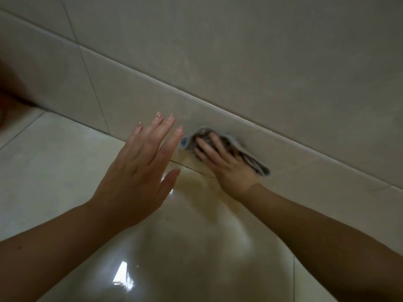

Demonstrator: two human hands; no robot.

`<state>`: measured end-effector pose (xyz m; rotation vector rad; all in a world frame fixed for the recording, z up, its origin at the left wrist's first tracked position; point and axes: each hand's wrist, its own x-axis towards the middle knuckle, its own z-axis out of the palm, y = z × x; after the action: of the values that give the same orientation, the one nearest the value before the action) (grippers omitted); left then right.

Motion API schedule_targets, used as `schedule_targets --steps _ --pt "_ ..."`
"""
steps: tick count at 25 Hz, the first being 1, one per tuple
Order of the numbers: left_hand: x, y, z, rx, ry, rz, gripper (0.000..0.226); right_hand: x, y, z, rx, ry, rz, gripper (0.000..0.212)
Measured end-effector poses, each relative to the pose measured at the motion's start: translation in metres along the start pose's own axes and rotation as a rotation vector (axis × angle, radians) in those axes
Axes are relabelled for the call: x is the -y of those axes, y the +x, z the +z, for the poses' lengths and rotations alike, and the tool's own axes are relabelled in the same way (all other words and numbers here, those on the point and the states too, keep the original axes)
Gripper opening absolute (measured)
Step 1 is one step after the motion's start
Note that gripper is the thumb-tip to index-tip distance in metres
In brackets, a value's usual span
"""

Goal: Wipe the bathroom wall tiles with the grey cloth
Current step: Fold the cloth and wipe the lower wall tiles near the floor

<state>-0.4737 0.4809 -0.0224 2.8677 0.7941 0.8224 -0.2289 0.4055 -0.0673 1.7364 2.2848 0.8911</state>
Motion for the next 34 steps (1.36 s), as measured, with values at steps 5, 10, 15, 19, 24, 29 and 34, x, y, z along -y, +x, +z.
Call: schedule_targets --steps 5,10,15,19,24,29,34 --pt "-0.001 -0.007 0.005 0.046 0.02 0.011 0.061 0.005 -0.075 0.056 0.335 0.15 -0.158 0.063" --pt "-0.009 -0.004 0.01 0.07 0.021 0.054 0.061 -0.05 -0.147 0.01 0.17 0.144 0.017 0.073" --pt "-0.027 0.019 0.017 0.036 0.009 0.074 0.062 -0.037 -0.063 -0.013 0.009 -0.018 0.078 0.066" --pt "-0.027 0.011 0.022 0.09 0.032 0.075 0.062 -0.009 -0.064 0.032 0.186 -0.118 -0.155 0.062" --pt "-0.034 0.001 0.028 0.147 -0.002 0.107 0.062 -0.02 -0.123 0.008 0.288 0.205 0.069 0.063" --pt "-0.072 0.014 0.036 0.226 -0.232 0.015 0.067 0.002 -0.089 -0.076 0.087 1.463 1.006 0.04" --pt "-0.096 0.041 0.031 0.478 -0.72 -0.325 0.077 0.007 -0.073 -0.092 0.039 2.41 1.531 0.042"
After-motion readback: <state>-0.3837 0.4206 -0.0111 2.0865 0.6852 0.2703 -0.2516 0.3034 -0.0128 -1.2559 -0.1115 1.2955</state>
